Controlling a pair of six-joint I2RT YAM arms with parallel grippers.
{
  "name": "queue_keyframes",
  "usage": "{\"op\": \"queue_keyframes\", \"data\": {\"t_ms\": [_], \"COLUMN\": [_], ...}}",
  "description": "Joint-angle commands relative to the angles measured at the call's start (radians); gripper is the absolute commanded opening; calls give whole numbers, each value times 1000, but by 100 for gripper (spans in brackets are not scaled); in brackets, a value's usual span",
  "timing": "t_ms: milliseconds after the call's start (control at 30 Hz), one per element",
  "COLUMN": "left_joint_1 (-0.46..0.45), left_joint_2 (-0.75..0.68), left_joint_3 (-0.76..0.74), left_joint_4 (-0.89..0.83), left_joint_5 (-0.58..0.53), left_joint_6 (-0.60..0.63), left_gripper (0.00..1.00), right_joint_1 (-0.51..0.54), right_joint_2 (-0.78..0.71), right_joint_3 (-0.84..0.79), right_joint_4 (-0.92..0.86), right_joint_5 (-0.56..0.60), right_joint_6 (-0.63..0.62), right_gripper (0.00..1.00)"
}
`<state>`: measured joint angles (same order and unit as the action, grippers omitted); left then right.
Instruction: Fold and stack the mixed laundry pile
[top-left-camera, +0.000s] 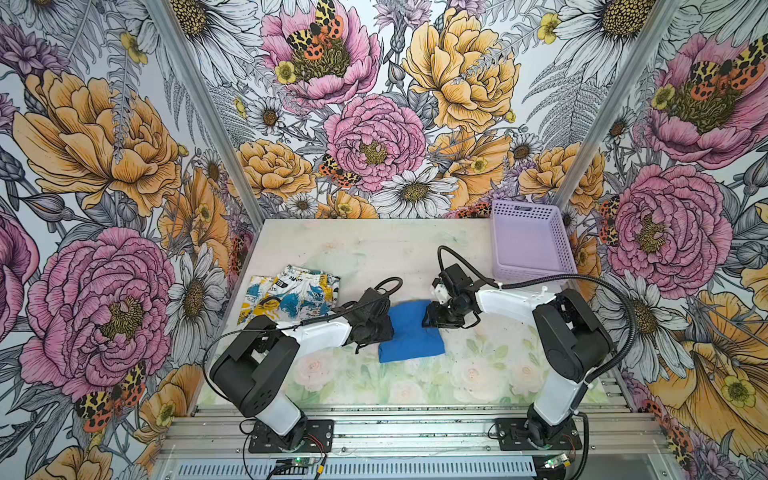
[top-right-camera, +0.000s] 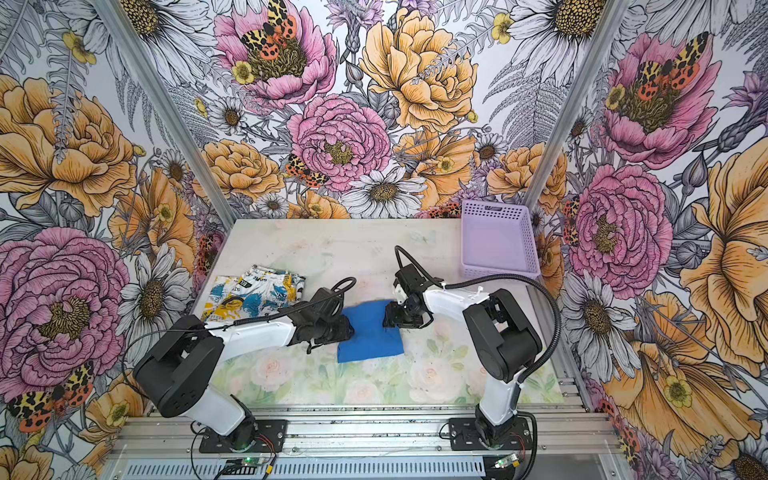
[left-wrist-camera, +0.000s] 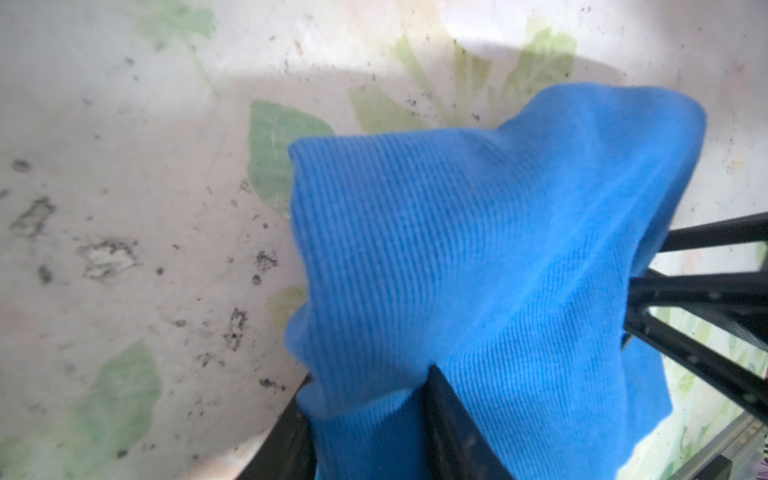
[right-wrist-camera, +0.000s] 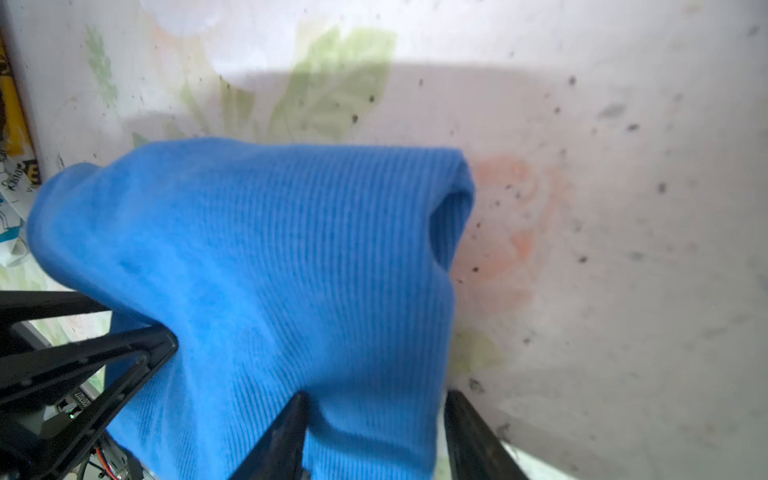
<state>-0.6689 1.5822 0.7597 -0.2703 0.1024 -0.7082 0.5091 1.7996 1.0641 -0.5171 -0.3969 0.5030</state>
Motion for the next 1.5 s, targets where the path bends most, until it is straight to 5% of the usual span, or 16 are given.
{"op": "queue_keyframes", "data": {"t_ms": [0, 367, 500, 1467], "left_joint_1": [12, 27, 42, 211], "left_joint_2": [47, 46, 32, -222], "left_joint_3": [-5, -3, 9, 69], "left_joint_4": [-19, -9, -20, -239], "left_joint_5": [9, 14, 16, 46], "left_joint_6": [-1, -5, 2, 121], "left_gripper": [38, 2, 0, 0], "right_joint_1": [-4, 7, 11, 86], "right_joint_2": [35, 37, 28, -21], "right_joint_3": [-3, -24, -21, 118], "right_joint_4": [8, 28, 47, 86], "right_joint_5": [25, -24, -53, -148], "right_joint_6": [-14, -14, -1, 159], "right_gripper": [50, 14, 0, 0]}}
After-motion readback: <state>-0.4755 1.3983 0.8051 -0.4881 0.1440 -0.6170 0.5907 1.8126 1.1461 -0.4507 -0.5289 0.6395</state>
